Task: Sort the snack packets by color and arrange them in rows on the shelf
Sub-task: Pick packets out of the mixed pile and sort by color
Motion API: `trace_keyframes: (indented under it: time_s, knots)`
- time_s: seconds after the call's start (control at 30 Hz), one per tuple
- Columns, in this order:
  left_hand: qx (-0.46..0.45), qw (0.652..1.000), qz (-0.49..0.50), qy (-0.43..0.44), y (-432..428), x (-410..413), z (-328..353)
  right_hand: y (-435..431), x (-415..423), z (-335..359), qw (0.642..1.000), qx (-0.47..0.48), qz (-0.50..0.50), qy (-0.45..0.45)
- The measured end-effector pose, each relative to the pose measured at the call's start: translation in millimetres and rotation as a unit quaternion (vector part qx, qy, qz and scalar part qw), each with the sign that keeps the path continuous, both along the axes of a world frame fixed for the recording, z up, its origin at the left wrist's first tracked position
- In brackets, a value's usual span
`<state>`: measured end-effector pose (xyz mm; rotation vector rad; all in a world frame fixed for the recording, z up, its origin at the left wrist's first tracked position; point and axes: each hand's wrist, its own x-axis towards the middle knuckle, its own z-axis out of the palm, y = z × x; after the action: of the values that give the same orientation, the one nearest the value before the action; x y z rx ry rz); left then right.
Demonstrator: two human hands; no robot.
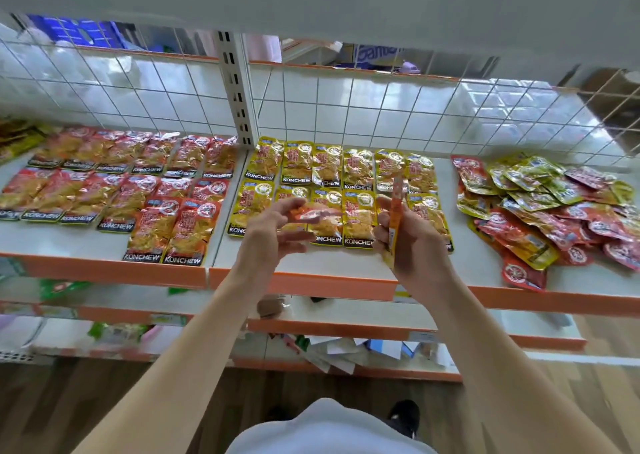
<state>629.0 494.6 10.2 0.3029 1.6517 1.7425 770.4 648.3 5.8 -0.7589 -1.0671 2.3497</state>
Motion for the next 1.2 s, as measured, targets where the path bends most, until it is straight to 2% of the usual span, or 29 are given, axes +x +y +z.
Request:
trace_keyframes:
  time_s: [0.07, 0.2, 0.37, 0.5, 0.6, 0.8, 0.97, 1.2]
  knots:
    - [0.001, 1.0, -0.022, 0.01, -2, -1, 1, -2, 2, 3, 0.999, 0.03, -0.017, -0.005]
    - [-0.019, 0.988, -0.043, 0.145, -11, 0, -3, -8, 5, 3, 0.992, 0.114, -0.03, -0.045]
    - [-0.006, 0.99, -0.003, 0.141, -23, -2, 0, -23, 8, 5, 0.964, 0.23, -0.049, -0.123]
    - [-0.105, 0.982, 0.037, 0.152, -31, -5, -6, -37, 11, 4, 0.955, 0.244, -0.077, -0.148]
    - [-0.176, 0.967, 0.03, 0.183, -40, -6, -11, -47, 12, 1, 0.953, 0.232, -0.097, -0.169]
    - [-0.039, 0.996, -0.024, 0.079, -46, 2, 0, -64, 16, 0, 0.959, 0.194, -0.112, -0.174]
    - [-0.034, 0.999, -0.017, 0.022, -41, 13, -1, -62, 24, -2, 0.96, 0.184, -0.103, -0.184]
    - [-0.023, 0.998, 0.053, 0.028, -41, 32, -3, -56, 37, 0, 0.967, 0.165, -0.073, -0.178]
